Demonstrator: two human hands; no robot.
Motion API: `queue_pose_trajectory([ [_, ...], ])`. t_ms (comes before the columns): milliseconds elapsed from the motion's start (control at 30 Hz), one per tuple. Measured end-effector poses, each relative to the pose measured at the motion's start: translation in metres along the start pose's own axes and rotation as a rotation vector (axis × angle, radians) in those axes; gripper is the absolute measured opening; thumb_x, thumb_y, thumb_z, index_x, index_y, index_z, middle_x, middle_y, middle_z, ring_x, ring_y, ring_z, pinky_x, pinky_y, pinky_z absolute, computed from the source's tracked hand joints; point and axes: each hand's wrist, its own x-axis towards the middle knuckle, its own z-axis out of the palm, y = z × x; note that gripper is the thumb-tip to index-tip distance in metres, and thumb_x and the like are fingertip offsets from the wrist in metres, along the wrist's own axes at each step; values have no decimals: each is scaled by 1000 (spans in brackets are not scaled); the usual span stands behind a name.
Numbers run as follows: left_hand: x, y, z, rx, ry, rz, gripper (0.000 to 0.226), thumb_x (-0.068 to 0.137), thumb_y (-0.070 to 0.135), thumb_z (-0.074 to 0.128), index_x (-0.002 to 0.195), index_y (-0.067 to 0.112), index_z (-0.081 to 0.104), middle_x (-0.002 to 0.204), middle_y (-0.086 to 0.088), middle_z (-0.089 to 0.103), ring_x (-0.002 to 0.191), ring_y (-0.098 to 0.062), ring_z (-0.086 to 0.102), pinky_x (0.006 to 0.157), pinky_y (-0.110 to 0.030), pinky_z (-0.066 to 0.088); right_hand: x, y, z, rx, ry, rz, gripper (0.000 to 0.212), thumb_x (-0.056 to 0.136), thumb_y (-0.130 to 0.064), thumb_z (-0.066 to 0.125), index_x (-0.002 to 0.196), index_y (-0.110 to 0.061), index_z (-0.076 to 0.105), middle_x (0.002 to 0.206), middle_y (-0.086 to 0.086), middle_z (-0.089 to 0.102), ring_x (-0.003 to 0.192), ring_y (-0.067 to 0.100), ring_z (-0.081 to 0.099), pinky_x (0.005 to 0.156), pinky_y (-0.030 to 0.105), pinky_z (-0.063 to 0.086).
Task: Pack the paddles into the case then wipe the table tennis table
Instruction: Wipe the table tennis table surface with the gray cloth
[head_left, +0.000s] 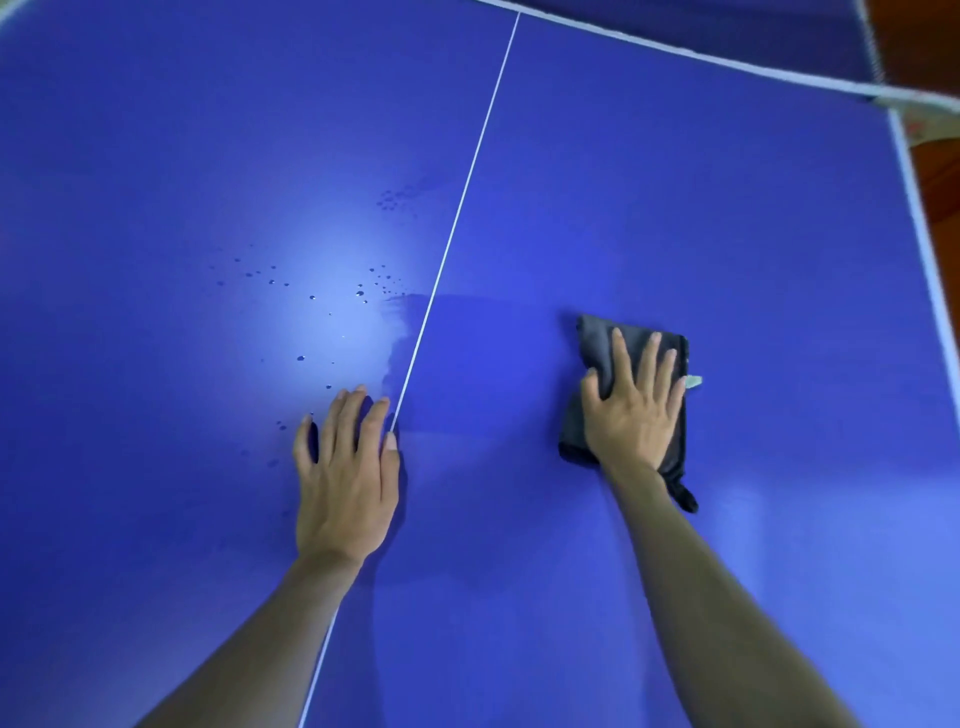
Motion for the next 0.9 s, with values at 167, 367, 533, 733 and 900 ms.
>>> queue_pose_trajectory([
  [167, 0, -1, 1, -1, 16, 2, 46, 108, 32, 30, 144, 11, 51, 156, -12, 45, 148, -32, 38, 121, -58, 23, -12, 95, -24, -39, -5, 210, 72, 94, -59, 25, 163, -37, 25, 172, 7, 18, 158, 31, 12, 127, 54, 8],
  [367, 0, -1, 1, 5, 6, 21, 43, 109, 31, 31, 144, 13, 50, 156, -12, 45, 148, -32, 39, 120, -59, 24, -17, 65, -19, -72, -27, 248, 72, 95, -56, 23, 164, -35, 20, 173, 3, 12, 159, 31, 6, 127, 56, 4],
  [533, 0, -1, 1, -20, -33, 36, 46, 108, 28, 23, 145, 16, 48, 156, -9, 44, 148, -30, 37, 119, -60, 25, -36, -12, 1, -70, 6, 101, 71, 97, -55, 25, 164, -34, 23, 172, 5, 18, 159, 33, 11, 127, 57, 7],
  [733, 0, 0, 2, -107, 4, 35, 46, 108, 26, 27, 147, 16, 47, 155, -8, 45, 148, -28, 38, 120, -60, 23, -102, -124, 18, -1, 25, -145, 65, 99, -51, 37, 161, -32, 35, 170, 6, 26, 157, 35, 19, 127, 57, 12],
  [900, -2, -2, 1, -266, 64, -22, 50, 105, 25, 29, 154, 19, 39, 159, -6, 42, 152, -23, 32, 124, -57, 17, -147, -146, 23, 26, -40, -420, 60, 106, -56, 29, 162, -34, 31, 170, 5, 26, 159, 31, 15, 127, 54, 11],
])
